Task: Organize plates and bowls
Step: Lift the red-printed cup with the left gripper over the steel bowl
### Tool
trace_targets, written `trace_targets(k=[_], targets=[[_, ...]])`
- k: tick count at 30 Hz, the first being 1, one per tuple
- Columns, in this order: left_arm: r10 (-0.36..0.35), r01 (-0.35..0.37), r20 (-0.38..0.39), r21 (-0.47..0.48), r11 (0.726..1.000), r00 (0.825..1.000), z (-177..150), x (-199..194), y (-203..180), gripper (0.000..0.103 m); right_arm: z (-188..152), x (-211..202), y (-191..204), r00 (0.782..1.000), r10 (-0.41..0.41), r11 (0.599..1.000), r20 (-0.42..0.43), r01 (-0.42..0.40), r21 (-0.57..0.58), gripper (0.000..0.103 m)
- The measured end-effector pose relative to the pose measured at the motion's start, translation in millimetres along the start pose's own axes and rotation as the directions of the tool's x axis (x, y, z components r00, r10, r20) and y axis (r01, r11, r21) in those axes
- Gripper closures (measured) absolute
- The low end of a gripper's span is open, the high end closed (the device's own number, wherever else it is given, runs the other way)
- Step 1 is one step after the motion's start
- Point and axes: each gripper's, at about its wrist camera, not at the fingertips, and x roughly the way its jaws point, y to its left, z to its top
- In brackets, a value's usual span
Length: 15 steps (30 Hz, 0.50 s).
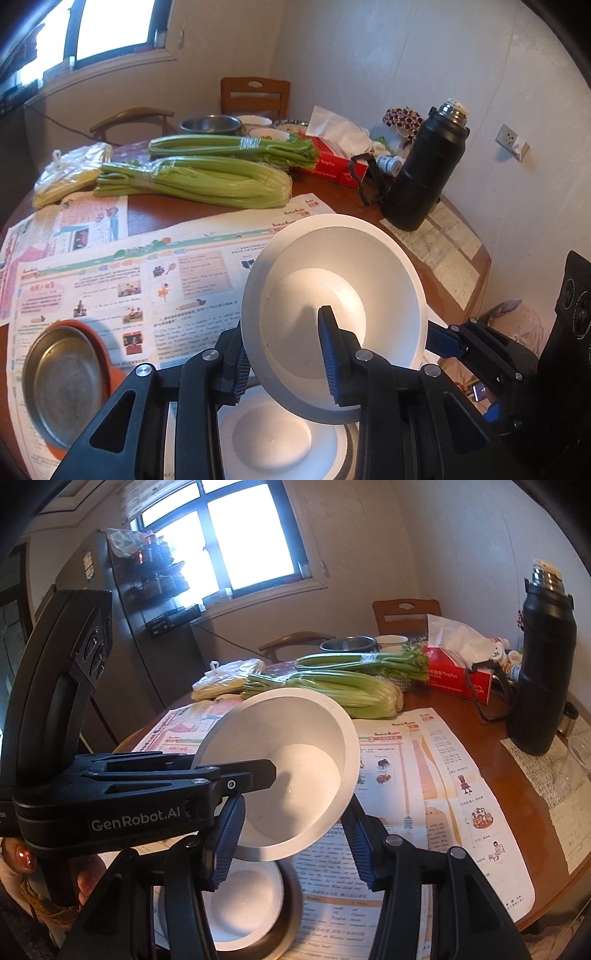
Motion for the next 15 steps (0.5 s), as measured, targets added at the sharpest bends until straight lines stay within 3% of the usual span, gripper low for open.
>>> trace_targets(k=[15], targets=[[0.019,-0.019,0.045,-0.001,1.000,0.999,-11,-39,-2,0.068,-2,-29,25,0.999,0.040,0.999,0.024,-0.040,-0.031,0.049]])
